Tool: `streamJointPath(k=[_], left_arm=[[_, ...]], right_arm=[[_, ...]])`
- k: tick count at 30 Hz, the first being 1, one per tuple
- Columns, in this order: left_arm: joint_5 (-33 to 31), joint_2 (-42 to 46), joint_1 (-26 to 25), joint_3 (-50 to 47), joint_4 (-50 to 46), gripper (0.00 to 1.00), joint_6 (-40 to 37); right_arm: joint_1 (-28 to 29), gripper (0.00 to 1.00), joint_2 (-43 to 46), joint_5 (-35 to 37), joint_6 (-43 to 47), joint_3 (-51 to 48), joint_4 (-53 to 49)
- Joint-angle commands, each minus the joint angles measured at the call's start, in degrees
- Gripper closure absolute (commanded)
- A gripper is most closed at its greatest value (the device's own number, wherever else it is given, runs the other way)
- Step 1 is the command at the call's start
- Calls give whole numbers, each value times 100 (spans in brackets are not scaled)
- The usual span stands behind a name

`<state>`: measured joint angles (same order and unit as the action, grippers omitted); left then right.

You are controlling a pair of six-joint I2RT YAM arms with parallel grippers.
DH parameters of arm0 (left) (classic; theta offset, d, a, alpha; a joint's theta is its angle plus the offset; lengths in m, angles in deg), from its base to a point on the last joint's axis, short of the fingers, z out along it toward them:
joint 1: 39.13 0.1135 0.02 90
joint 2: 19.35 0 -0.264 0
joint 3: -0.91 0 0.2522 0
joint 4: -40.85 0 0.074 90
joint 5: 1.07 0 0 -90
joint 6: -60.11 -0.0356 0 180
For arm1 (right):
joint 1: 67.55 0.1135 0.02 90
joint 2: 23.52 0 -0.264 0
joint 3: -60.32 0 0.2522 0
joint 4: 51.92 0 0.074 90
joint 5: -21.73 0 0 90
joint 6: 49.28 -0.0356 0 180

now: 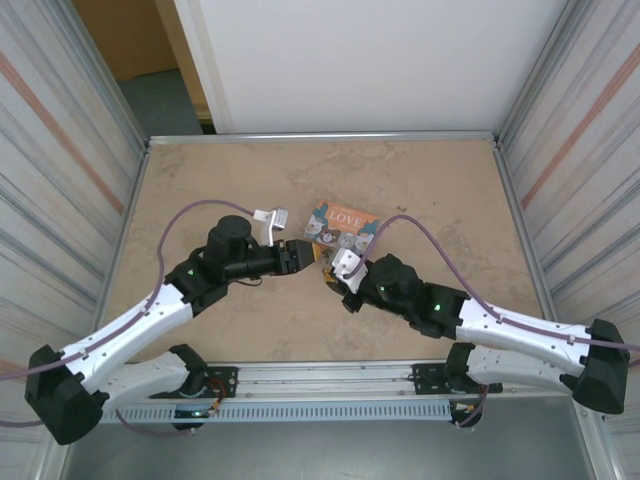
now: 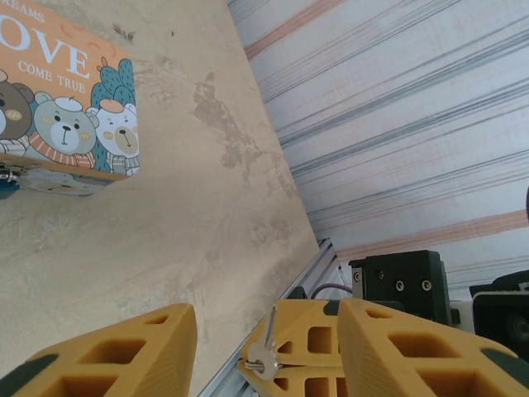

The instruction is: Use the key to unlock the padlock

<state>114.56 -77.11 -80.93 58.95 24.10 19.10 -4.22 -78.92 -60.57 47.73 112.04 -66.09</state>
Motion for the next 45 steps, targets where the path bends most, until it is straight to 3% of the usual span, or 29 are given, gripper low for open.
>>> streamJointPath(k=[1, 21, 30, 35, 41, 45], left_arm=[[123, -116, -64, 235, 111, 55, -36], [-307, -660, -345, 846, -1122, 77, -692], [-469, -504, -360, 764, -946, 95, -721], [-874, -185, -347, 560, -494, 100, -833], [-1299, 407, -342, 46, 767, 100, -1312], [-1218, 611, -343, -113, 1478, 100, -1618]], right_arm=[[-26, 100, -94, -1, 280, 299, -144], [-2, 100, -364, 135, 323, 511, -283], [-32, 100, -303, 191, 149, 482, -285], [-307, 82, -34, -300, -350, 366, -205], [-1367, 61, 635, -2212, -1809, -35, 550], [-1880, 50, 996, -2883, -2821, -277, 1329]])
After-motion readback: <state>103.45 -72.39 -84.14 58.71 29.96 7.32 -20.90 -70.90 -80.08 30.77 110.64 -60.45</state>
